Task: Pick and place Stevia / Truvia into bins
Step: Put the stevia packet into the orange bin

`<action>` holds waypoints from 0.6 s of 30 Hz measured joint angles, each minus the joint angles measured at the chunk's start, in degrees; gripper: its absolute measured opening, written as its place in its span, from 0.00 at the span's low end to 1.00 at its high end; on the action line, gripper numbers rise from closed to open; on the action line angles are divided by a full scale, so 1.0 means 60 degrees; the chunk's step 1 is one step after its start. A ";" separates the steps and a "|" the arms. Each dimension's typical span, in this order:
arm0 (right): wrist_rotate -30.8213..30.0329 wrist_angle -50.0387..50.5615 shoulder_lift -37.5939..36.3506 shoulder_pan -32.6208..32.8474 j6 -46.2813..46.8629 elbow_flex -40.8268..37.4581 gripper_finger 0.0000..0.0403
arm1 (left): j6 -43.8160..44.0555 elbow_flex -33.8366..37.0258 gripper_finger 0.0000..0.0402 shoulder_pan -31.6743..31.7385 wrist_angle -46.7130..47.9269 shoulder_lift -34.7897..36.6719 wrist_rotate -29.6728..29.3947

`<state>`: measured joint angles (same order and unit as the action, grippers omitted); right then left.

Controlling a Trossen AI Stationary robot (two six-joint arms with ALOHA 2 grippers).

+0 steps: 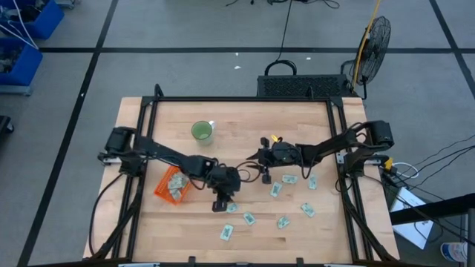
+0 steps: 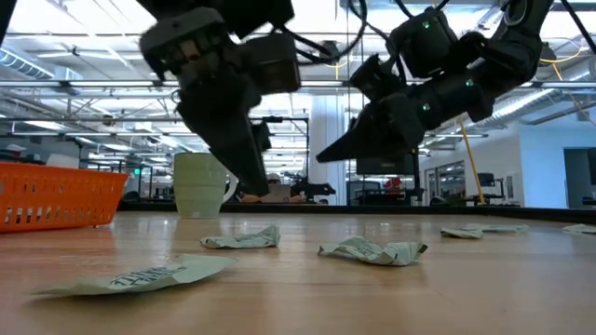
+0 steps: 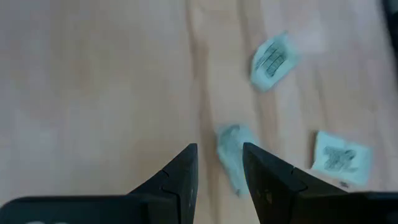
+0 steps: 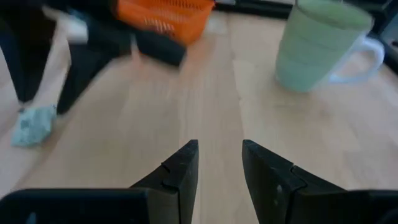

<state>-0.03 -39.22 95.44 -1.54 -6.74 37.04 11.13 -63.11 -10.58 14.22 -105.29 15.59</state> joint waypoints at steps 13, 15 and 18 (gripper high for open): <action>-0.0040 0.2042 -0.1726 0.0004 0.0000 0.0007 0.29 | 0.0826 0.0000 0.33 -0.0016 -0.1140 -0.1127 0.0881; -0.0044 0.2230 -0.1919 0.0000 0.0003 0.0011 0.29 | 0.0872 -0.0004 0.33 -0.0077 -0.1340 -0.1166 0.0897; -0.0025 0.2374 -0.2143 0.0016 0.0051 0.0003 0.29 | 0.0891 -0.0004 0.33 -0.0118 -0.1407 -0.1173 0.0758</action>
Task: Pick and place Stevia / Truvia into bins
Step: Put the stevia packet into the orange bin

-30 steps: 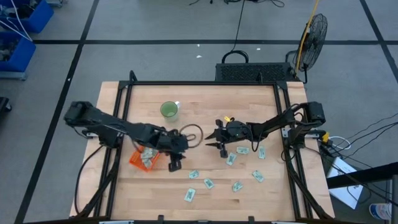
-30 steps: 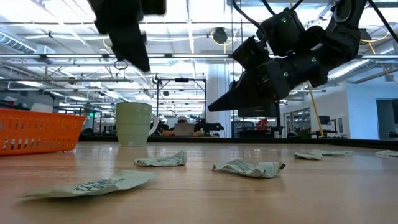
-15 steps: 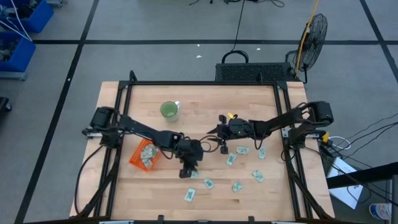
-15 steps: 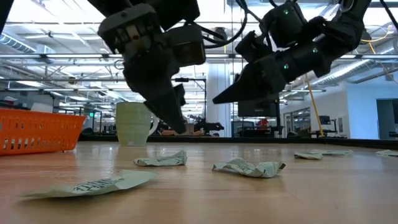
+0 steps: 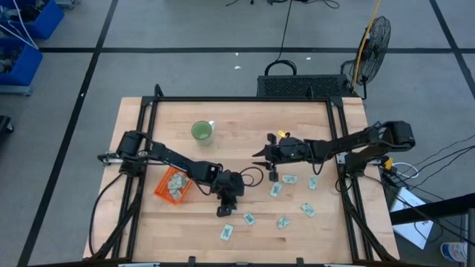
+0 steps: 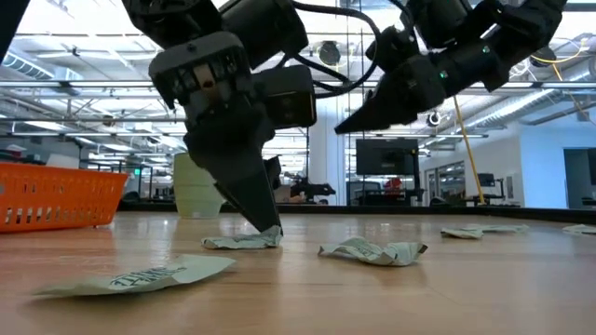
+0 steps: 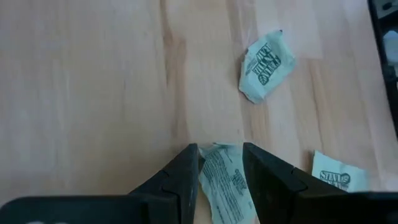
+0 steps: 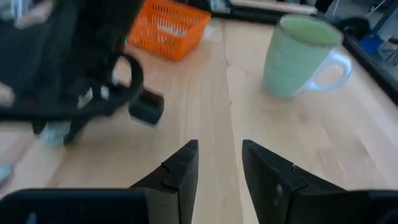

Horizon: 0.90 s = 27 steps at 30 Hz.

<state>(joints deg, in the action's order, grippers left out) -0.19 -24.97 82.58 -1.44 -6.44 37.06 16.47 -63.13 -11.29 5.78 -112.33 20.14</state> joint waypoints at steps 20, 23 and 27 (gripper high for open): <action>0.0036 0.0301 -0.0276 0.0006 0.0783 0.0004 0.29 | -0.0980 0.0004 0.01 0.0003 0.1537 0.0852 -0.0465; 0.0036 0.0352 -0.0276 0.0006 0.0783 0.0004 0.29 | -0.0955 0.0004 0.01 -0.0011 0.2962 0.1722 -0.1241; 0.0037 0.0389 -0.0276 0.0006 0.0783 0.0005 0.29 | -0.0462 0.0004 0.01 -0.0145 0.5039 0.3213 -0.2786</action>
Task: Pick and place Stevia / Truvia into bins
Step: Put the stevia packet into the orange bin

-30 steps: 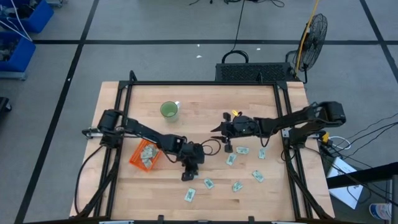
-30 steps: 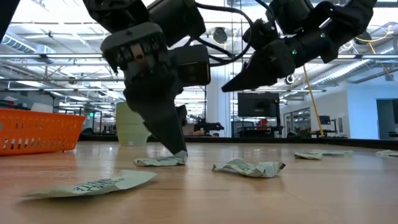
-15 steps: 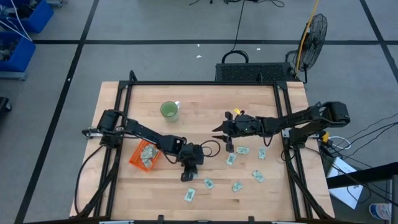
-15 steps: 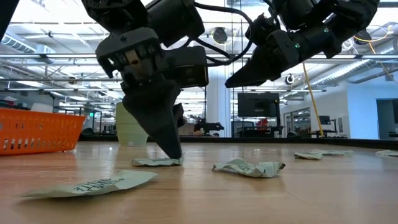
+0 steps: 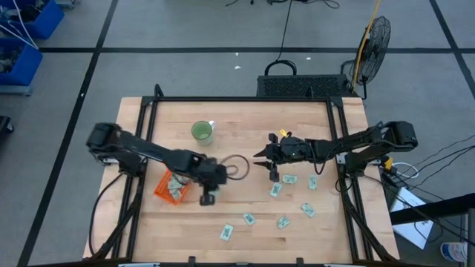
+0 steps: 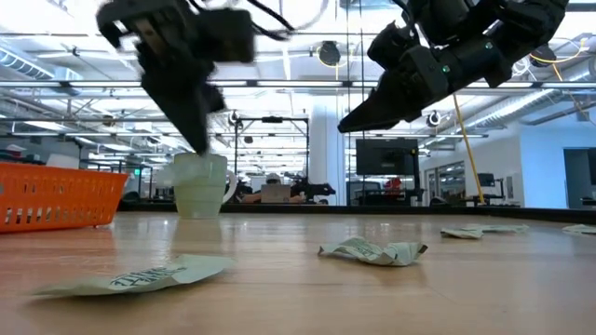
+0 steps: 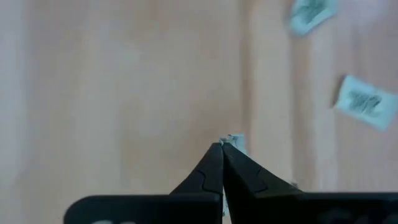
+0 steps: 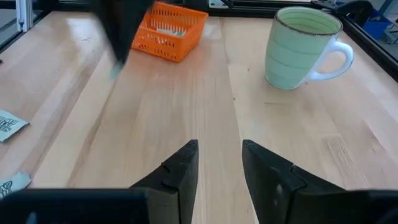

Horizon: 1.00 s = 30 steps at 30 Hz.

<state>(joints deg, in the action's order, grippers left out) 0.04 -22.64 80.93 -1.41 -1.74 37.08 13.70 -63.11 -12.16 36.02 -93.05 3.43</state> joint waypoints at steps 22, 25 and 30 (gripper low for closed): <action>0.0003 0.0500 0.0000 0.0000 0.0148 -0.0001 0.29 | 0.7374 0.2452 0.01 -0.1197 0.3667 0.2487 0.0158; 0.0003 0.0496 0.0000 0.0000 0.0044 -0.0001 0.29 | 0.7557 0.2637 0.01 -0.1192 0.3436 0.2487 0.0222; 0.0003 0.0475 0.0000 0.0003 0.0154 -0.0001 0.29 | 0.7584 0.2634 0.10 -0.1195 0.3376 0.2494 0.0253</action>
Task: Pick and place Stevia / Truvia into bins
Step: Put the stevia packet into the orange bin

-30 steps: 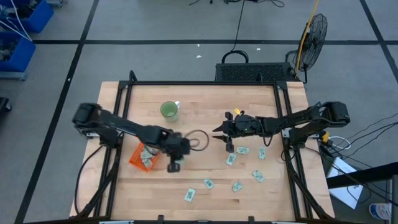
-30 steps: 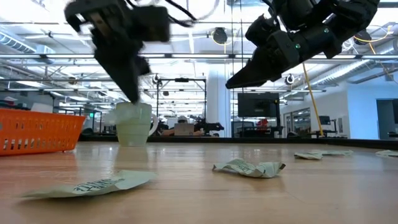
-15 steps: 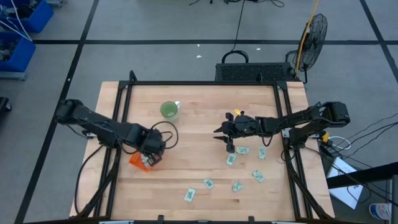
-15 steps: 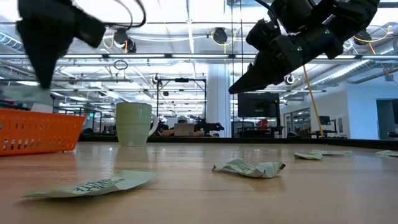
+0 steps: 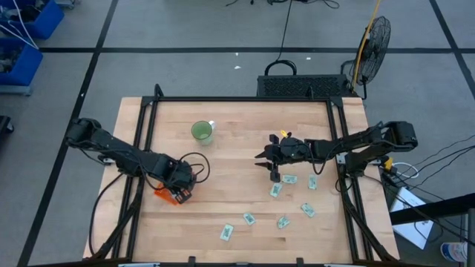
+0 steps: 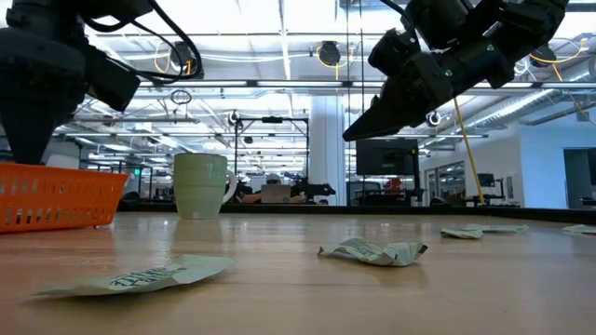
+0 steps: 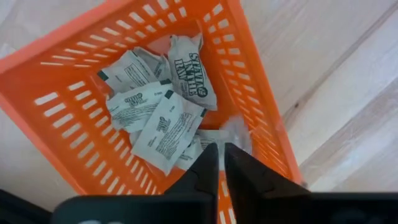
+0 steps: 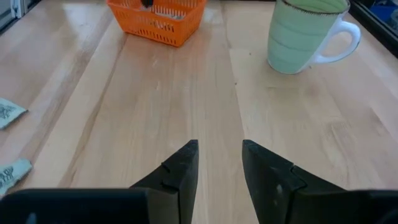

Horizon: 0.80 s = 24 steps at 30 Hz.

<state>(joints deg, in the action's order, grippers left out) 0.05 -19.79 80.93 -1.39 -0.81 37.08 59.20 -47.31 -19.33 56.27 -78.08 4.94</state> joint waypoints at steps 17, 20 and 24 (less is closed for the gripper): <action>0.0000 -0.0008 0.0004 0.0001 0.0203 0.0000 0.29 | -0.0306 -0.0045 0.16 0.0179 0.0020 0.0000 0.0383; 0.0001 -0.0011 0.0004 0.0001 0.0203 0.0000 0.29 | -0.0539 -0.0309 0.14 0.0355 0.0011 0.0000 0.1051; 0.0000 -0.0011 0.0004 0.0001 0.0206 0.0000 0.29 | -0.0829 -0.0875 0.10 0.0507 0.0012 0.0000 0.0828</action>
<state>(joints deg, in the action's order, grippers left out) 0.05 -19.86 80.95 -1.39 0.43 37.08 54.22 -52.56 -16.28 56.35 -78.08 9.91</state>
